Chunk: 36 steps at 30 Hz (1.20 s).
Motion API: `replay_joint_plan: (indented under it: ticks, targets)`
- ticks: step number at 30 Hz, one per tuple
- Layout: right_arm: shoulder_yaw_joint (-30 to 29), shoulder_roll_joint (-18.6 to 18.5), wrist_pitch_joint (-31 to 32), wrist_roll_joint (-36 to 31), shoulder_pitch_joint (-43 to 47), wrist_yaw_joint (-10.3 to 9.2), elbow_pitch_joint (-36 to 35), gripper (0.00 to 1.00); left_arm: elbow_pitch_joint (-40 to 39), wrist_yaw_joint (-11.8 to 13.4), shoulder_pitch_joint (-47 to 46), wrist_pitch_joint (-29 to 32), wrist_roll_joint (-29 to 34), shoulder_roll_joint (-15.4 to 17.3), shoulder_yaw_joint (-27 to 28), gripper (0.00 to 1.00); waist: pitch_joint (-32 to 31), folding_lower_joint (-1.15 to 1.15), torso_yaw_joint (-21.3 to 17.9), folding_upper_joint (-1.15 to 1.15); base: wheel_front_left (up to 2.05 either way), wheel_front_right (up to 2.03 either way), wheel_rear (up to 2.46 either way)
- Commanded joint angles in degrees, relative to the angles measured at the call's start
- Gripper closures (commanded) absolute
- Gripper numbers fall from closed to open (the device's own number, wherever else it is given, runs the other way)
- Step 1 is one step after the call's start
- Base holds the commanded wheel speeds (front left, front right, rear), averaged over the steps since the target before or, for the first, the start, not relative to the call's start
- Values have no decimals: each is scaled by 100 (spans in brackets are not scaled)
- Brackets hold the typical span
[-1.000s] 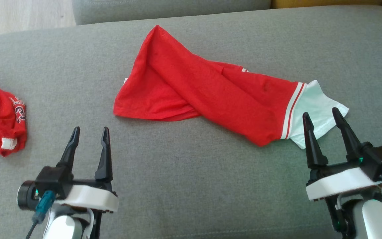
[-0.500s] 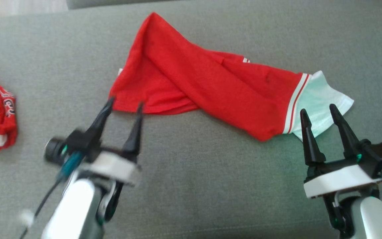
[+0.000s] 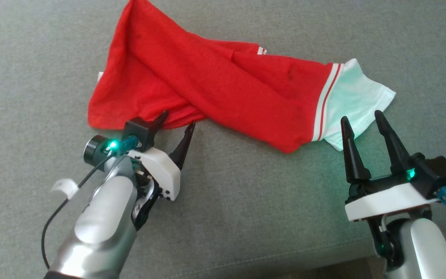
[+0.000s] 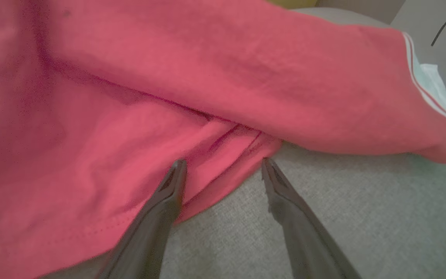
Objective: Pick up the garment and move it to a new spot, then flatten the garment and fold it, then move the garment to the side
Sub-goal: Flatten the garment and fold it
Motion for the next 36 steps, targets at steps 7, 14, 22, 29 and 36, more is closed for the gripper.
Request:
replay_joint_plan:
  ticks: [7,14,22,29,36]
  targets:
    - [97,35,-124,66,-227,42,-67,0,368,-147,-534,-241,-86,50,-60,100,25,-1,-6,0,0,0,0]
    - [-33,45,-120,97,-145,42,-25,0,-311,-198,-444,-659,-200,180,-206,100,-181,-1,212,0,0,0,0]
    - [-112,51,-45,141,-60,42,-67,0,-1993,-93,-160,-418,-212,737,-133,100,-387,-1,392,0,0,0,0]
    - [-138,53,-6,198,25,42,-120,0,-3460,183,315,163,-368,1254,190,100,-459,-1,434,0,0,0,0]
    - [-204,53,25,240,79,42,-163,0,-3997,607,1263,404,-797,1629,739,100,-443,-1,449,0,0,0,0]
